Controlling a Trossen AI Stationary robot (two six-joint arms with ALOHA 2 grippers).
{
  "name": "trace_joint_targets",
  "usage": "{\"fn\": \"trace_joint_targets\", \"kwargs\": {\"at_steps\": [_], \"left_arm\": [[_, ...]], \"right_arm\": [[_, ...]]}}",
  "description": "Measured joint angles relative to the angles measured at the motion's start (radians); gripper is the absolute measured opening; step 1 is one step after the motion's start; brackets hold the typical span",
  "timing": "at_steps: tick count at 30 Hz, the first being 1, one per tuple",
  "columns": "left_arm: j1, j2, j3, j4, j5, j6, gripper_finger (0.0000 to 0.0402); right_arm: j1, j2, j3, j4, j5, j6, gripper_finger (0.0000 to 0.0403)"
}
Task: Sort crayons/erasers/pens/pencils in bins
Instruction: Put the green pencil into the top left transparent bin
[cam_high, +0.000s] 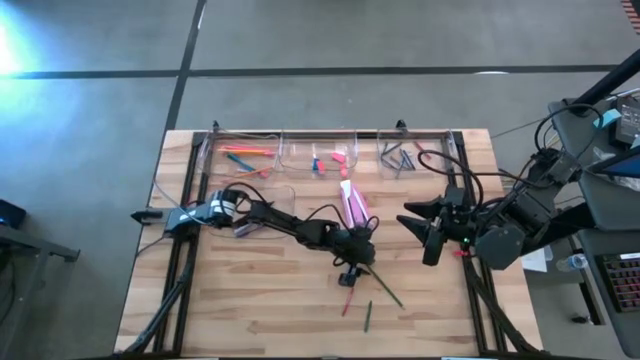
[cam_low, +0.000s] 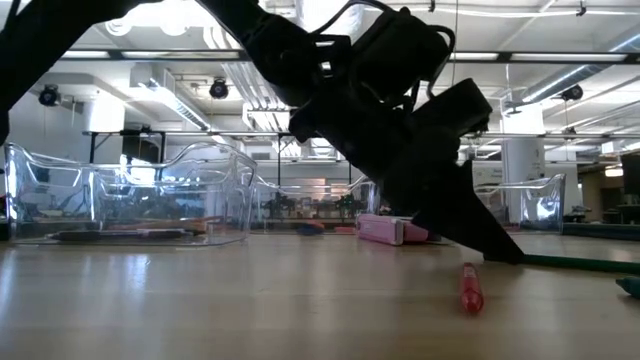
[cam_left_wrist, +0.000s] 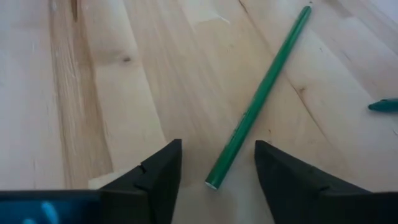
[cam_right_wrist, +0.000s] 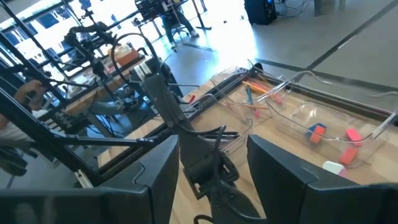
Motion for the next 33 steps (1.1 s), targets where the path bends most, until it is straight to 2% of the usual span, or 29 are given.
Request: {"fn": "trace_joint_targets", "kwargs": {"at_steps": [13, 17, 22, 29, 33], "left_arm": [[-0.007, -0.006, -0.006, -0.022, 0.006, -0.001, 0.0012], [-0.007, -0.023, -0.008, -0.029, 0.010, -0.001, 0.0007], [0.001, -0.112, -0.020, -0.118, 0.011, 0.006, 0.0002], [0.050, -0.375, -0.050, -0.260, -0.031, 0.084, 0.0003], [0.100, -0.534, -0.085, -0.362, -0.104, 0.088, 0.0003]], "right_arm": [[-0.001, 0.000, 0.000, -0.011, 0.001, 0.008, 0.0178], [-0.001, 0.000, 0.000, -0.011, 0.011, 0.008, 0.0178], [-0.001, -0.017, -0.001, -0.011, 0.038, 0.000, 0.0178], [-0.001, -0.082, -0.001, -0.008, 0.126, -0.078, 0.0178], [-0.001, -0.106, -0.001, -0.009, 0.188, -0.135, 0.0178]]}}
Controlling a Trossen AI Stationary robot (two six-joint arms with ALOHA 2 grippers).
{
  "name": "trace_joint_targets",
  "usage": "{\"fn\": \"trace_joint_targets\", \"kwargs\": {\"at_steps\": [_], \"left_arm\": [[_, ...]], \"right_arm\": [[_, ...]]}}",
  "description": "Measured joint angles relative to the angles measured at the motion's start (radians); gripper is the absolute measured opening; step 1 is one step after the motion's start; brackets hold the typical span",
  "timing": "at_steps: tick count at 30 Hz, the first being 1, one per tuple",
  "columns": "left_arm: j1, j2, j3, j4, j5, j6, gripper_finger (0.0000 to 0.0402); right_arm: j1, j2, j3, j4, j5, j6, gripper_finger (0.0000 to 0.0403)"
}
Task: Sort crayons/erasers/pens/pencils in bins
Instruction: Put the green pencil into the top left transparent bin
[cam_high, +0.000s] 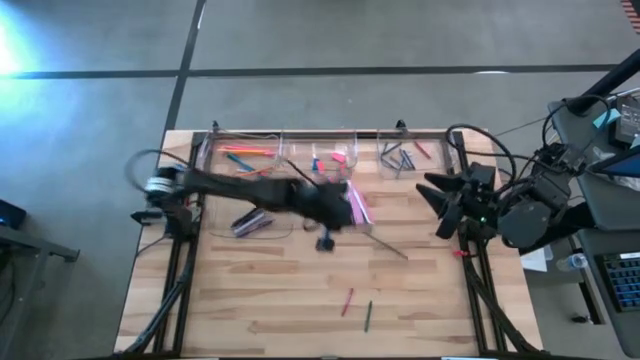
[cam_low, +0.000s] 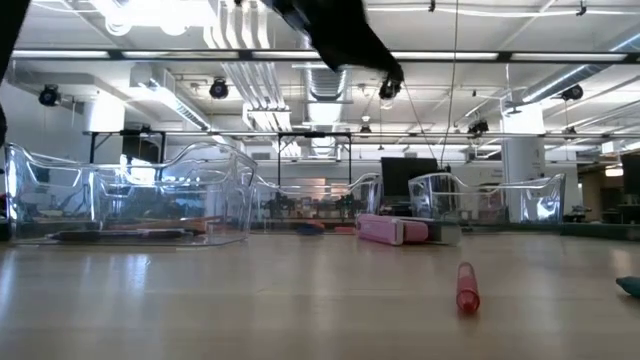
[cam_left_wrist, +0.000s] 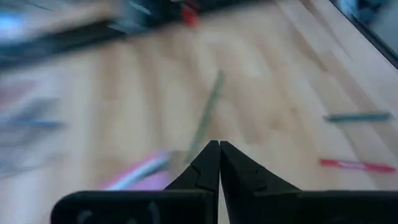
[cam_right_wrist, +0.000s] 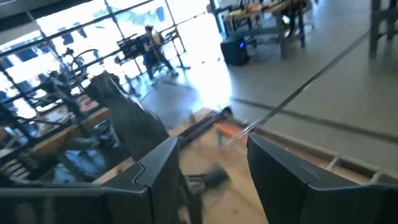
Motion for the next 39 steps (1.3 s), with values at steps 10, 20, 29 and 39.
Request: {"fn": "trace_joint_targets", "kwargs": {"at_steps": [10, 20, 29, 39], "left_arm": [[0.176, -0.366, -0.216, -0.015, -0.055, -0.013, 0.0001], [0.207, -0.423, -0.353, 0.284, 0.116, -0.142, 0.0001], [0.216, -0.455, -0.337, 0.413, 0.178, -0.271, 0.0097], [0.215, -0.576, -0.276, 0.392, 0.173, -0.299, 0.0192]], "right_arm": [[0.000, -0.013, -0.003, -0.016, 0.053, -0.085, 0.0178], [-0.082, 0.010, -0.028, -0.671, -0.281, 0.584, 0.0178], [-0.248, 0.083, -0.173, -0.685, -0.740, 0.340, 0.0178], [-0.538, 0.088, -0.459, -0.278, -1.052, -0.047, 0.0178]]}}
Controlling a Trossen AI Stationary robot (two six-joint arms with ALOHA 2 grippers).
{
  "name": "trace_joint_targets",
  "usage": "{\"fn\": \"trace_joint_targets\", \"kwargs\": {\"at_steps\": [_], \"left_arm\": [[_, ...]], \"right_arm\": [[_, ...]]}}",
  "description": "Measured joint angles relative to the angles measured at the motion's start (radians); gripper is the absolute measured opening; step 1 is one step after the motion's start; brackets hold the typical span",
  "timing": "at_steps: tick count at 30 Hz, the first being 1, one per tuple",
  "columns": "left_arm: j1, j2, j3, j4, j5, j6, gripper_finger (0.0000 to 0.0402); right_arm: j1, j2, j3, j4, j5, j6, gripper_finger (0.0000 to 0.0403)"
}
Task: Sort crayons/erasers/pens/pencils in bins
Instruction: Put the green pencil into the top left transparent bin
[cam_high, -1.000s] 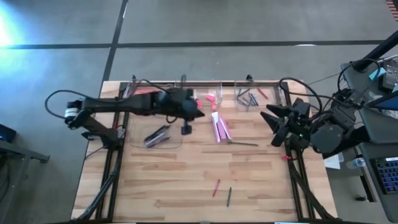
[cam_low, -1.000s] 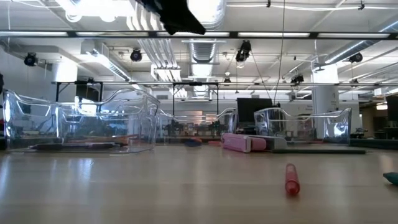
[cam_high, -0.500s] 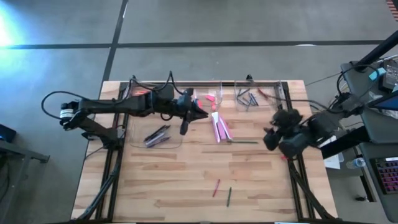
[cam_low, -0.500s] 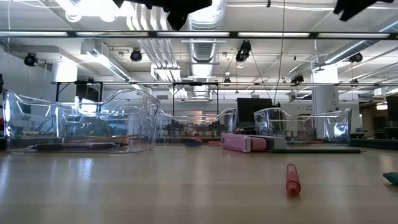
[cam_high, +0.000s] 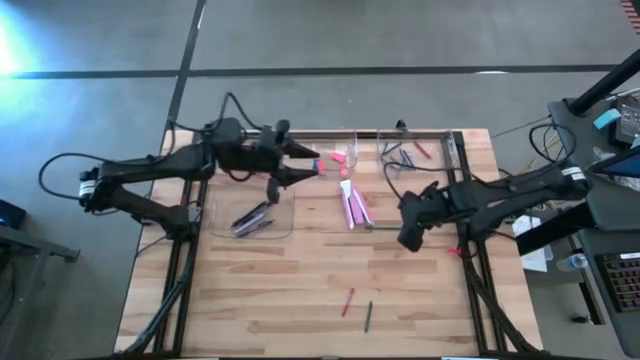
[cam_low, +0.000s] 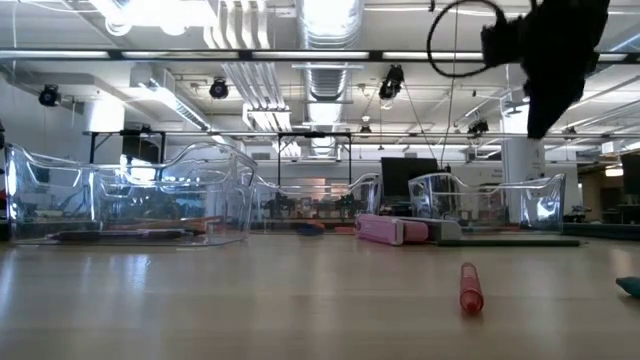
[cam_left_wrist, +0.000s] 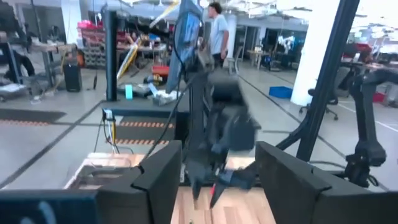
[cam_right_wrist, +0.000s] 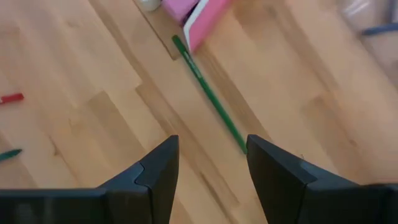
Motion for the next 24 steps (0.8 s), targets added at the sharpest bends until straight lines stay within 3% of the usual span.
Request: {"fn": "trace_joint_targets", "kwargs": {"at_steps": [8, 15, 24], "left_arm": [[0.000, -0.101, -0.005, -0.141, -0.025, 0.001, 0.0193], [0.000, -0.137, -0.010, -0.215, -0.028, 0.001, 0.0193], [0.000, -0.135, -0.010, -0.235, -0.028, 0.000, 0.0193]], "right_arm": [[-0.193, 0.049, -0.206, 0.243, -0.216, -0.210, 0.0178], [-0.276, 0.169, -0.238, 0.307, -0.220, -0.311, 0.0178], [-0.295, 0.384, -0.234, 0.402, -0.240, -0.412, 0.0178]]}}
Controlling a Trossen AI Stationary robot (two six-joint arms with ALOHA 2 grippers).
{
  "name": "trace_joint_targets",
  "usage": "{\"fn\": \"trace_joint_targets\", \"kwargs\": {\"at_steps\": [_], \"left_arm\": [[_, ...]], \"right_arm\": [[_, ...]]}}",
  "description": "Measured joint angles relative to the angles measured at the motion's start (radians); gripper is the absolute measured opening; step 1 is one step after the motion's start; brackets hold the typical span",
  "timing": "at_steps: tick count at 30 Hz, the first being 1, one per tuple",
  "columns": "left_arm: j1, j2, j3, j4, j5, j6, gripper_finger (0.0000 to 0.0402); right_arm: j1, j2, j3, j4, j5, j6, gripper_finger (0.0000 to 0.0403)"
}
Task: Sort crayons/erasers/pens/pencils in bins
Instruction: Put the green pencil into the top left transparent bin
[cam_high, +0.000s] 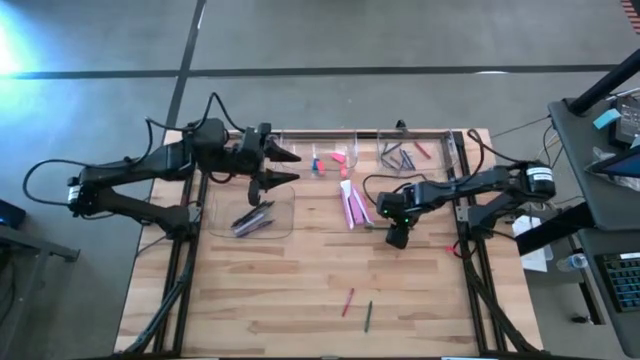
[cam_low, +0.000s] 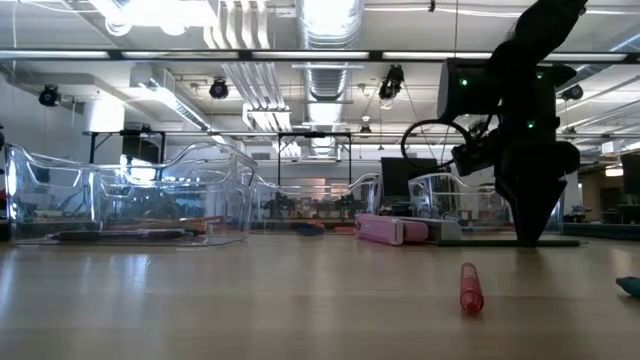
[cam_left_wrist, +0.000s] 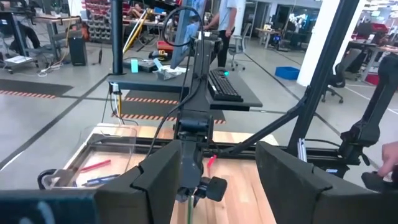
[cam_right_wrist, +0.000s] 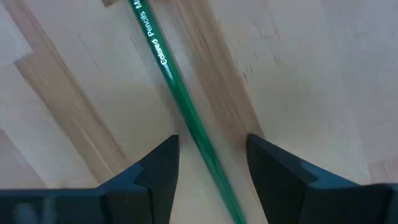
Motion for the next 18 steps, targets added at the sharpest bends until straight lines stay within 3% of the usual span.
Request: {"fn": "trace_joint_targets", "kwargs": {"at_steps": [4, 9, 18], "left_arm": [[0.000, 0.000, 0.000, -0.001, 0.000, 0.000, 0.0193], [0.000, 0.006, 0.000, 0.000, 0.000, 0.000, 0.0193], [0.000, 0.014, -0.004, -0.001, 0.000, 0.001, 0.0193]], "right_arm": [[-0.001, 0.078, -0.001, 0.000, -0.019, -0.002, 0.0165], [-0.001, 0.141, 0.001, 0.003, -0.071, -0.007, 0.0109], [-0.001, 0.108, -0.003, 0.004, -0.110, 0.030, 0.0017]]}}
